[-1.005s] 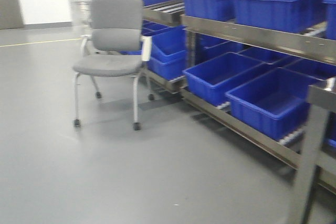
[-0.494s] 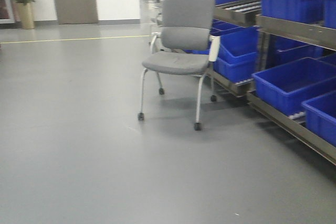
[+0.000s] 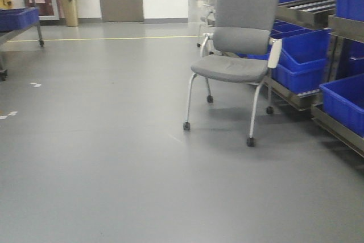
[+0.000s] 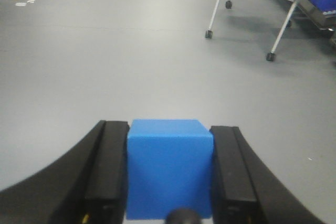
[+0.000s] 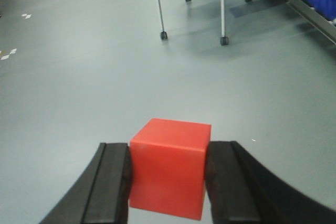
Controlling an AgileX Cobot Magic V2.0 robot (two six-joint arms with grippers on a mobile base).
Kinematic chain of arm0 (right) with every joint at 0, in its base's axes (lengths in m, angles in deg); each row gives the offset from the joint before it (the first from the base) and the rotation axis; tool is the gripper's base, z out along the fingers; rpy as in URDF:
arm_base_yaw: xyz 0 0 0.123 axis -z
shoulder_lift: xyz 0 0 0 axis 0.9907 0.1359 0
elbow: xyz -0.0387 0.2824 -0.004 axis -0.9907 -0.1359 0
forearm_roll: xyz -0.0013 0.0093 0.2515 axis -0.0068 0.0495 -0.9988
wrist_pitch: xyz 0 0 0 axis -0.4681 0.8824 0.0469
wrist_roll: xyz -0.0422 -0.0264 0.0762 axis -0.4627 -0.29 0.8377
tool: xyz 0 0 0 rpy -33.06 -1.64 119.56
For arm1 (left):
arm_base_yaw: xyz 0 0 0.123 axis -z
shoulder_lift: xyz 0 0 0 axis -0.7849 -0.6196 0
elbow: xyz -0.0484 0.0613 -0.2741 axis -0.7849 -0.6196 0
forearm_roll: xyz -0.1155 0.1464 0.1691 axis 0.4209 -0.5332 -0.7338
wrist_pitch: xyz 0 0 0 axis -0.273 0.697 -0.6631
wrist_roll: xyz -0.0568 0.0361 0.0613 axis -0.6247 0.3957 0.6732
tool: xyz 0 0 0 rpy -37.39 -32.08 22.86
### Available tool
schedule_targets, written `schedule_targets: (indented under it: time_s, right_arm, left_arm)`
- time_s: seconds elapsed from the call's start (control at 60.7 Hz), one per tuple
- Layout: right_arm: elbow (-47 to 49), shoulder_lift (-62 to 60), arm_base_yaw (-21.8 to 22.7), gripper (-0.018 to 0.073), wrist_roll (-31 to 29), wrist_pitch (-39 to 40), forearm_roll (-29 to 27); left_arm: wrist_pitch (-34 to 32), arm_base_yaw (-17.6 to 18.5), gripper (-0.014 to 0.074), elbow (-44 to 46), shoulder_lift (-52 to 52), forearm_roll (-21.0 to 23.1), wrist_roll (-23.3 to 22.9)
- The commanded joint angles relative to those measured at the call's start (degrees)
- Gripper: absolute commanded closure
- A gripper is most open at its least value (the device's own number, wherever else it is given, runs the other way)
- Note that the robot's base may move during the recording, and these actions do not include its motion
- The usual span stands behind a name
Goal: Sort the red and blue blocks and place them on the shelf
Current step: 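Drive the base across the floor up to the blue bin shelf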
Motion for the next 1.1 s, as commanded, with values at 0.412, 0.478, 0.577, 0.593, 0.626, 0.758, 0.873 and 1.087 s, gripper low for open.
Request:
schedule_targets:
  time_s: [0.412, 0.478, 0.577, 0.593, 0.626, 0.758, 0.873, 1.087]
  right_arm:
    - [1.55, 0.15, 0.26, 0.051, -0.21, 5.05, 0.54]
    - [1.55, 0.15, 0.26, 0.051, -0.21, 5.05, 0.54]
    - [1.55, 0.15, 0.26, 0.051, -0.21, 5.05, 0.54]
    - [1.55, 0.15, 0.26, 0.051, -0.21, 5.05, 0.54]
    - [1.55, 0.15, 0.26, 0.051, -0.21, 5.05, 0.54]
    - [1.55, 0.15, 0.26, 0.051, -0.21, 5.05, 0.54]
    - [1.55, 0.15, 0.26, 0.051, -0.21, 5.05, 0.54]
    - [1.55, 0.15, 0.26, 0.051, -0.21, 5.05, 0.54]
  left_arm:
    - [-5.03, -0.25, 0.0472, 1.74, -0.35, -0.39, -0.12]
    - [-5.03, -0.25, 0.0472, 1.74, -0.35, -0.39, -0.12]
    - [-5.03, -0.25, 0.0472, 1.74, -0.35, -0.39, -0.12]
    - [-5.03, -0.25, 0.0472, 1.74, -0.35, -0.39, -0.12]
    - [-5.03, -0.25, 0.0472, 1.74, -0.35, -0.39, -0.12]
    - [-5.03, -0.25, 0.0472, 1.74, -0.35, -0.39, -0.12]
    - [-5.03, -0.25, 0.0472, 1.74, -0.35, -0.39, -0.12]
    - [-5.03, -0.25, 0.0472, 1.74, -0.35, -0.39, -0.12]
